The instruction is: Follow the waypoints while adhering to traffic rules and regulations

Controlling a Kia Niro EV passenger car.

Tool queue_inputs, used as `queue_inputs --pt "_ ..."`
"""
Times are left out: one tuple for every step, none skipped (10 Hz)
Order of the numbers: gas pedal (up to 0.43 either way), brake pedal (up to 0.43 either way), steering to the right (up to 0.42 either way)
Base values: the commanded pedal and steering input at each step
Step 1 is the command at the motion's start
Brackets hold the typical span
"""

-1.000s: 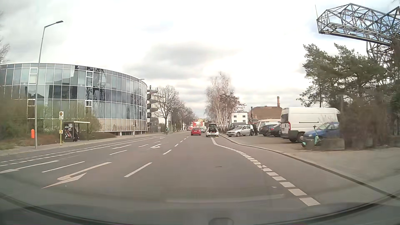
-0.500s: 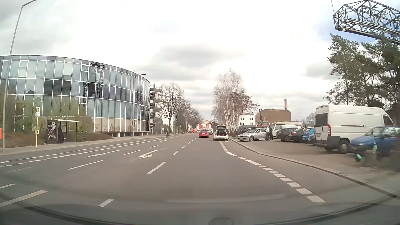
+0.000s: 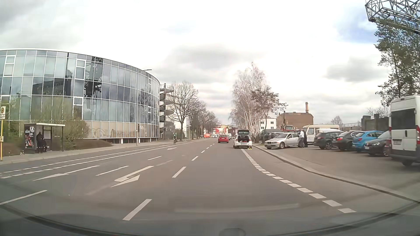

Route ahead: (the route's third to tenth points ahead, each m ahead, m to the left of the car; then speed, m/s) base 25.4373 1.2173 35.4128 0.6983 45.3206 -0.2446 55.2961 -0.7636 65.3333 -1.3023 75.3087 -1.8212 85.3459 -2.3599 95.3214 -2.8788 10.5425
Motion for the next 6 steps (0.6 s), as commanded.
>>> queue_inputs --pt "0.138 0.000 -0.021" --pt "0.138 0.000 -0.021" --pt "0.138 0.000 -0.018" --pt "0.130 0.000 -0.012" --pt "0.130 0.000 -0.002" --pt "0.118 0.000 0.005"
